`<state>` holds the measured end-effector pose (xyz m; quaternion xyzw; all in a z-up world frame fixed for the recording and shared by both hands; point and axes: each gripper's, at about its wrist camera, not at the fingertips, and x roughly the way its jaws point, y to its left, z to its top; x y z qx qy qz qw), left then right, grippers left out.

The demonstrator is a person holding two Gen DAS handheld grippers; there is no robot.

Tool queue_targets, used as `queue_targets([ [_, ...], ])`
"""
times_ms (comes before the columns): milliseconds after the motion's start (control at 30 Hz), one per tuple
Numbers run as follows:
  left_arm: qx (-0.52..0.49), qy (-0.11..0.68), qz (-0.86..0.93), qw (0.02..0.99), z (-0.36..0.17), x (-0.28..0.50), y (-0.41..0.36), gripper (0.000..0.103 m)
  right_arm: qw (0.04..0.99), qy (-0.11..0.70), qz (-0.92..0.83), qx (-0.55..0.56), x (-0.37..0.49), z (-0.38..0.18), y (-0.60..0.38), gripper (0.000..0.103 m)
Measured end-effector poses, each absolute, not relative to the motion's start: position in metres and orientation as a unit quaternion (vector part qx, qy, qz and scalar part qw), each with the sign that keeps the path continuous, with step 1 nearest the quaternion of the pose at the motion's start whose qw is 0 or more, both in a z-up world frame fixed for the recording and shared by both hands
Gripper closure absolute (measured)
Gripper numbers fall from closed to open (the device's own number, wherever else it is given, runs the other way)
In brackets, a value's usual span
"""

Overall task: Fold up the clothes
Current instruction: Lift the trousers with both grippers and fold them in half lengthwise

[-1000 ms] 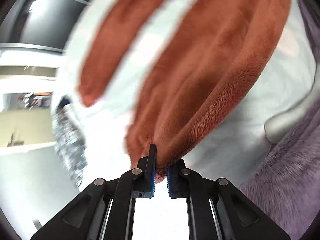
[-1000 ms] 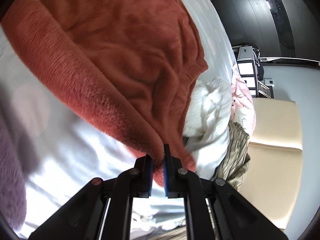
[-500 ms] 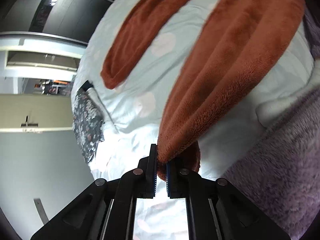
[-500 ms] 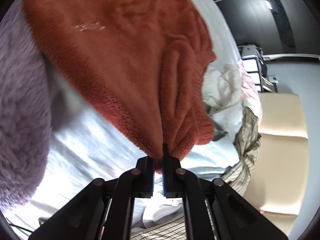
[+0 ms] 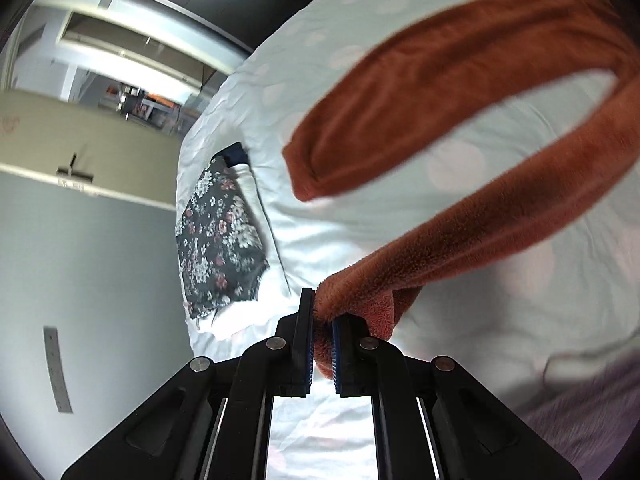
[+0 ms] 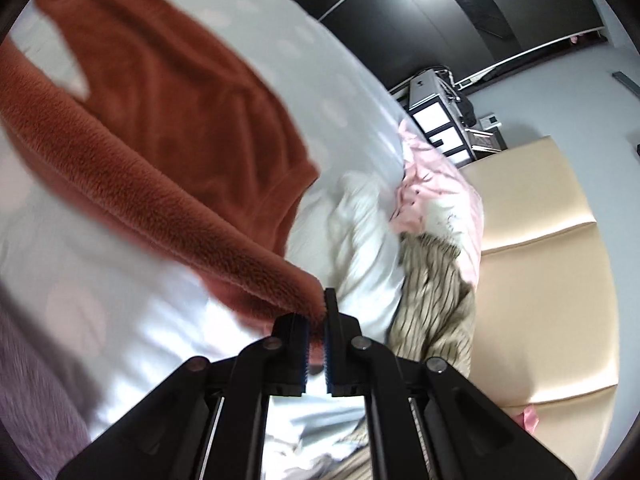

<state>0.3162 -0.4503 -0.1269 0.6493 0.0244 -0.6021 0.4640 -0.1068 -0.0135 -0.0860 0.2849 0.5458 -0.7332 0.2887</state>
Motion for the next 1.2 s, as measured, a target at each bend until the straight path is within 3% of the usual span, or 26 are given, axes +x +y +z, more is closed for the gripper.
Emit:
queue_targets([
  [300, 0.664, 0.012, -0.574, 0.479, -0.137, 0.270, -0.563, 0.096, 0.284, 0.532, -0.737, 0.305, -0.178, -0.096, -0.108, 0.098],
  [700, 0.719, 0.008, -0.499, 0.484, -0.225, 0.225, -0.697, 0.096, 0.279, 0.517, -0.731, 0.348, -0.262, -0.173, -0.216, 0.098],
  [833, 0.722, 0.019, -0.494, 0.483, -0.253, 0.217, -0.724, 0.091, 0.272, 0.512, -0.726, 0.370, -0.283, -0.200, -0.237, 0.098],
  [900, 0.712, 0.035, -0.504, 0.488, -0.261, 0.218, -0.733, 0.085, 0.274, 0.500, -0.723, 0.390, -0.292, -0.209, -0.243, 0.098],
  [967, 0.696, 0.046, -0.513, 0.501, -0.262, 0.222, -0.738, 0.069, 0.277, 0.479, -0.727, 0.406, -0.297, -0.212, -0.243, 0.097],
  [1067, 0.665, 0.079, -0.526, 0.525, -0.252, 0.233, -0.745, 0.053, 0.283, 0.452, -0.733, 0.423, -0.302, -0.208, -0.240, 0.094],
  [1200, 0.608, 0.136, -0.555, 0.551, -0.220, 0.254, -0.744, 0.052, 0.284, 0.386, -0.755, 0.448, -0.305, -0.186, -0.229, 0.090],
])
